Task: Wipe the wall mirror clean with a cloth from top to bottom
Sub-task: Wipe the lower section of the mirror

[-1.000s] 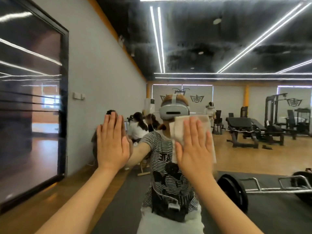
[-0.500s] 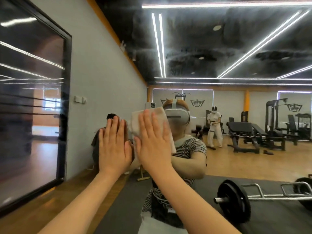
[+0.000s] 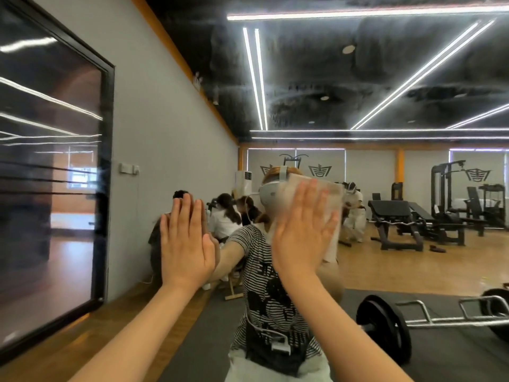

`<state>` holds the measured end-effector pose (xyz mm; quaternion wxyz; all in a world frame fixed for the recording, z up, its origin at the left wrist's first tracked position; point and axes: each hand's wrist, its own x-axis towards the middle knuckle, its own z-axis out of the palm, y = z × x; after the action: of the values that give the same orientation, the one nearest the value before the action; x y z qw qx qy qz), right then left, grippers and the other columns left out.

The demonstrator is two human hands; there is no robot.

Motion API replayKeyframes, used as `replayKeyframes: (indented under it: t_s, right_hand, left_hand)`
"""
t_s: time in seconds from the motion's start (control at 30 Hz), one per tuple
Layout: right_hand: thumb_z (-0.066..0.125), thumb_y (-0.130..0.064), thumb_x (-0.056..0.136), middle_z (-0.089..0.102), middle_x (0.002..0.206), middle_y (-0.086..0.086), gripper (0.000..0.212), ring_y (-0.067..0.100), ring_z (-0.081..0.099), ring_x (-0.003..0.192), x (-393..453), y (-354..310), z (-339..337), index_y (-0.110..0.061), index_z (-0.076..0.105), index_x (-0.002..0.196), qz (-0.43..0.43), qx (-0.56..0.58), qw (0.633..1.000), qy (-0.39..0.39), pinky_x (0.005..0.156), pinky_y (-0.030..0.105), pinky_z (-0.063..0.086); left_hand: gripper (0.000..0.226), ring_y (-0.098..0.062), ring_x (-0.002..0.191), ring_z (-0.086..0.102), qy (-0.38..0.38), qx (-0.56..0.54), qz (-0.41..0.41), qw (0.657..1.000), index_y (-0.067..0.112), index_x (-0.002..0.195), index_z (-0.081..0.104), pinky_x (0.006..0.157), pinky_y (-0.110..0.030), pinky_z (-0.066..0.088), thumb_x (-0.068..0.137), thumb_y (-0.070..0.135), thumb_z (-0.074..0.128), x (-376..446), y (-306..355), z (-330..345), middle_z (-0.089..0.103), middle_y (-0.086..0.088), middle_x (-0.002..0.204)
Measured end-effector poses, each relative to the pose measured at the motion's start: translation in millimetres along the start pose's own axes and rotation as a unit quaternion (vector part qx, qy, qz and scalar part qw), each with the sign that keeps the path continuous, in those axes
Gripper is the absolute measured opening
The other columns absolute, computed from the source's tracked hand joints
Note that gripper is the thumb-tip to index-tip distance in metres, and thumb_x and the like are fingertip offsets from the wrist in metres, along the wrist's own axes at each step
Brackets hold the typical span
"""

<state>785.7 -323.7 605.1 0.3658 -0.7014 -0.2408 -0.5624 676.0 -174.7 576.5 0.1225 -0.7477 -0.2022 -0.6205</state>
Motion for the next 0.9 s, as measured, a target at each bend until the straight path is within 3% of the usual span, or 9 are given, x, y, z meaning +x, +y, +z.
replayKeyframes:
  t_s: [0.17, 0.3, 0.4, 0.5, 0.7, 0.77, 0.83, 0.9]
  right_hand:
    - [0.023, -0.036, 0.097, 0.022, 0.159, 0.007, 0.06, 0.024, 0.016, 0.147, 12, -51, 8, -0.012, 0.023, 0.152, -0.191, -0.021, 0.98, -0.043, 0.117, 0.049, 0.005]
    - [0.026, -0.036, 0.099, 0.015, 0.157, 0.005, 0.057, 0.02, 0.014, 0.146, 25, -10, -1, -0.014, 0.022, 0.151, -0.247, -0.03, 0.968, -0.037, 0.118, 0.043, 0.007]
    - [0.025, -0.037, 0.101, 0.017, 0.159, 0.007, 0.057, 0.021, 0.015, 0.147, 30, 43, -15, -0.012, 0.021, 0.152, -0.193, -0.031, 0.98, -0.025, 0.118, 0.041, 0.009]
    - [0.023, -0.037, 0.101, 0.014, 0.16, 0.007, 0.058, 0.015, 0.007, 0.147, 28, 79, -28, -0.012, 0.017, 0.154, -0.126, -0.029, 0.991, -0.037, 0.118, 0.035, 0.0]
    - [0.007, -0.041, 0.099, -0.008, 0.159, 0.004, 0.06, 0.021, -0.009, 0.146, 22, 27, -19, -0.016, -0.003, 0.152, 0.027, -0.005, 0.999, -0.029, 0.113, 0.038, -0.021]
    - [0.007, -0.04, 0.098, -0.008, 0.159, 0.006, 0.061, 0.023, -0.011, 0.146, 15, -7, -7, -0.015, -0.001, 0.153, -0.072, -0.022, 0.995, -0.063, 0.114, 0.044, -0.021]
    - [0.022, -0.036, 0.097, 0.001, 0.159, 0.006, 0.061, 0.022, -0.008, 0.147, 10, -37, 5, -0.014, 0.011, 0.154, -0.207, -0.038, 0.976, -0.065, 0.117, 0.049, -0.009]
    - [0.028, -0.035, 0.097, 0.001, 0.158, 0.005, 0.062, 0.021, -0.009, 0.146, 12, -47, 10, -0.015, 0.014, 0.153, -0.26, -0.049, 0.962, -0.066, 0.117, 0.049, -0.004]
  left_hand:
    - [0.066, -0.028, 0.147, 0.012, 0.004, 0.001, 0.011, 1.0, 0.009, 0.152, 0.011, 0.12, -0.037, -0.004, 0.09, 0.027, 0.029, 1, -1, -1, 0.021, -0.019, 0.158]
    - [0.067, -0.027, 0.147, 0.012, 0.009, -0.006, 0.005, 1.0, 0.007, 0.151, 0.016, 0.12, -0.033, -0.006, 0.089, 0.026, 0.031, 2, 0, -1, 0.02, -0.017, 0.158]
    - [0.067, -0.027, 0.147, 0.012, 0.002, -0.005, 0.004, 1.0, 0.005, 0.151, 0.018, 0.12, -0.031, -0.008, 0.088, 0.025, 0.031, 2, 0, -2, 0.019, -0.016, 0.159]
    - [0.067, -0.027, 0.147, 0.011, -0.005, -0.004, -0.001, 1.0, 0.005, 0.15, 0.019, 0.12, -0.032, -0.008, 0.088, 0.025, 0.03, 2, 2, -3, 0.018, -0.017, 0.159]
    - [0.067, -0.026, 0.148, 0.009, -0.008, 0.004, -0.006, 1.0, 0.007, 0.152, 0.014, 0.121, -0.034, -0.007, 0.089, 0.027, 0.029, 0, 3, -2, 0.014, -0.015, 0.16]
    - [0.067, -0.027, 0.148, 0.01, -0.008, 0.01, -0.004, 1.0, 0.006, 0.152, 0.015, 0.121, -0.034, -0.006, 0.089, 0.026, 0.029, -4, 1, -1, 0.016, -0.016, 0.16]
    - [0.066, -0.028, 0.147, 0.012, -0.008, 0.007, -0.001, 1.0, 0.005, 0.151, 0.016, 0.12, -0.035, -0.005, 0.089, 0.026, 0.03, -4, 0, 0, 0.018, -0.017, 0.159]
    - [0.066, -0.029, 0.146, 0.013, -0.004, -0.001, 0.002, 1.0, 0.004, 0.151, 0.018, 0.12, -0.035, -0.005, 0.089, 0.026, 0.03, -5, -1, 0, 0.019, -0.018, 0.158]
